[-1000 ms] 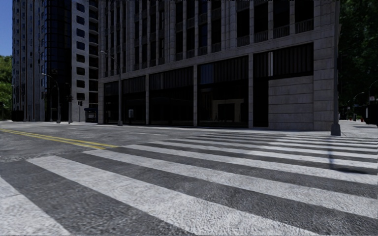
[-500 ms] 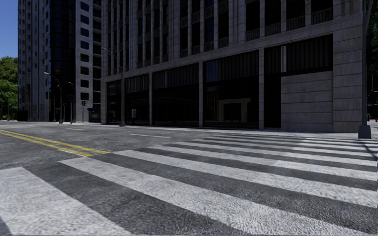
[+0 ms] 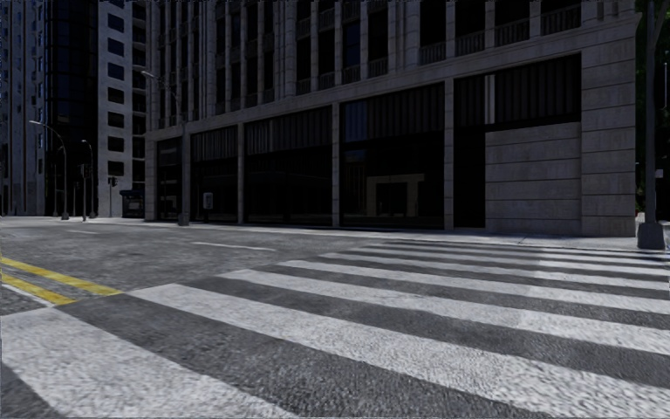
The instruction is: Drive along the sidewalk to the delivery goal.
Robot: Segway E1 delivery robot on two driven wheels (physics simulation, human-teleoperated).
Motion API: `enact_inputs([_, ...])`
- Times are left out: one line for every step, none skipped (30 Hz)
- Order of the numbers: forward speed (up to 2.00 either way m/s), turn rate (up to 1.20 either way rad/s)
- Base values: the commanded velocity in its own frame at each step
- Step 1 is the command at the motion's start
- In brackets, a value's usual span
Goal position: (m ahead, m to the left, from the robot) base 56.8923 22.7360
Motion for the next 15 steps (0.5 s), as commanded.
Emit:
enact_inputs([1.96, -0.4])
enact_inputs([1.96, -0.4])
enact_inputs([1.96, -0.4])
enact_inputs([1.96, -0.4])
enact_inputs([1.96, -0.4])
enact_inputs([1.96, -0.4])
enact_inputs([1.96, -0.4])
enact_inputs([1.96, -0.4])
enact_inputs([1.96, -0.4])
enact_inputs([1.96, -0.4])
enact_inputs([1.96, -0.4])
enact_inputs([1.96, -0.4])
enact_inputs([1.96, -0.4])
enact_inputs([1.96, -0.4])
enact_inputs([1.96, -0.4])
